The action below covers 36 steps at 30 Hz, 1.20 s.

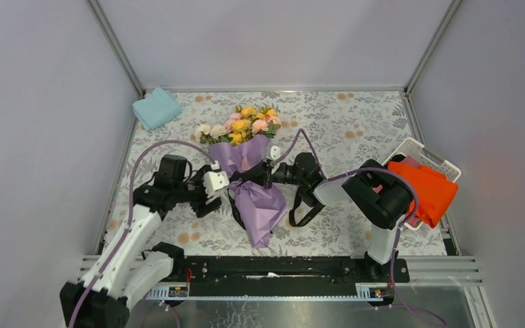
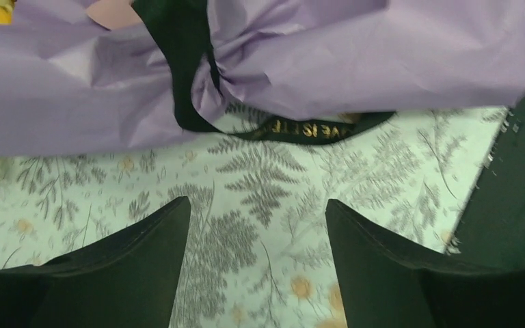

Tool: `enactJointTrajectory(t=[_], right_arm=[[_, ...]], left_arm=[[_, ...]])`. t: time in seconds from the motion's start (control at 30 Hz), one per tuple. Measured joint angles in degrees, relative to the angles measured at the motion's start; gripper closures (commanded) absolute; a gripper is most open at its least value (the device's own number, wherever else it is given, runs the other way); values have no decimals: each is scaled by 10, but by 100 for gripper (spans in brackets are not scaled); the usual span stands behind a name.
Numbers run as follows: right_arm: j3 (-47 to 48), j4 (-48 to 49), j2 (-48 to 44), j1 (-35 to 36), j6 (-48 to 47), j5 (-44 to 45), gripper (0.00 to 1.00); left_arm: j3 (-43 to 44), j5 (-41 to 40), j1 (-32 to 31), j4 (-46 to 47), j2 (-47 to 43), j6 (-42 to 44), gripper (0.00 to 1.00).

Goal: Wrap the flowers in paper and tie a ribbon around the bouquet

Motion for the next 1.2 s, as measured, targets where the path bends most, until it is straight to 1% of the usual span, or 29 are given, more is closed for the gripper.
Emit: enactJointTrajectory(t=[0.03, 0.17, 0.2, 0.3, 0.4, 0.43, 0.47, 0.5, 0.57, 0.87, 0.9, 0.97, 1.03, 1.13, 1.2], right_arm=[[-1, -3, -3, 1, 1, 0, 100], [-1, -18, -13, 5, -2, 1, 100], [-1, -24, -15, 6, -5, 3, 100], [-1, -51, -19, 7, -17, 6, 100], [2, -77, -22, 8, -25, 5, 100], [4, -84, -22, 8, -27, 5, 100], [7, -92, -22, 8, -30, 5, 100], [11, -97, -22, 8, -32, 5, 100], [19, -108, -22, 8, -37, 4, 100], [51, -140, -22, 8, -40, -10, 100], [53, -143, -22, 8, -42, -11, 100], [59, -156, -22, 8, -47, -11, 100], [64, -170, -22, 8, -54, -11, 100], [66, -177, -22, 8, -62, -11, 100], [67, -181, -22, 8, -67, -11, 100]], left_arm=[[-12, 6, 0, 34, 20, -5, 19], [-17, 19, 0, 146, 111, -14, 19], [-21, 19, 0, 166, 122, -17, 23], [-33, 22, 0, 214, 139, -28, 42], [-35, 39, 0, 234, 152, -33, 61], [-35, 47, 0, 238, 154, -32, 64], [-37, 54, 0, 241, 155, -30, 65], [-40, 61, 0, 243, 155, -26, 64], [-48, 71, 0, 244, 155, -20, 57], [-59, 73, 0, 285, 182, -17, 57], [-59, 71, 0, 292, 183, -16, 55], [-57, 72, 5, 297, 185, -12, 46], [-46, 86, 30, 287, 187, 4, 40], [-20, 126, 87, 263, 189, 30, 34], [-16, 154, 102, 265, 189, 40, 25]])
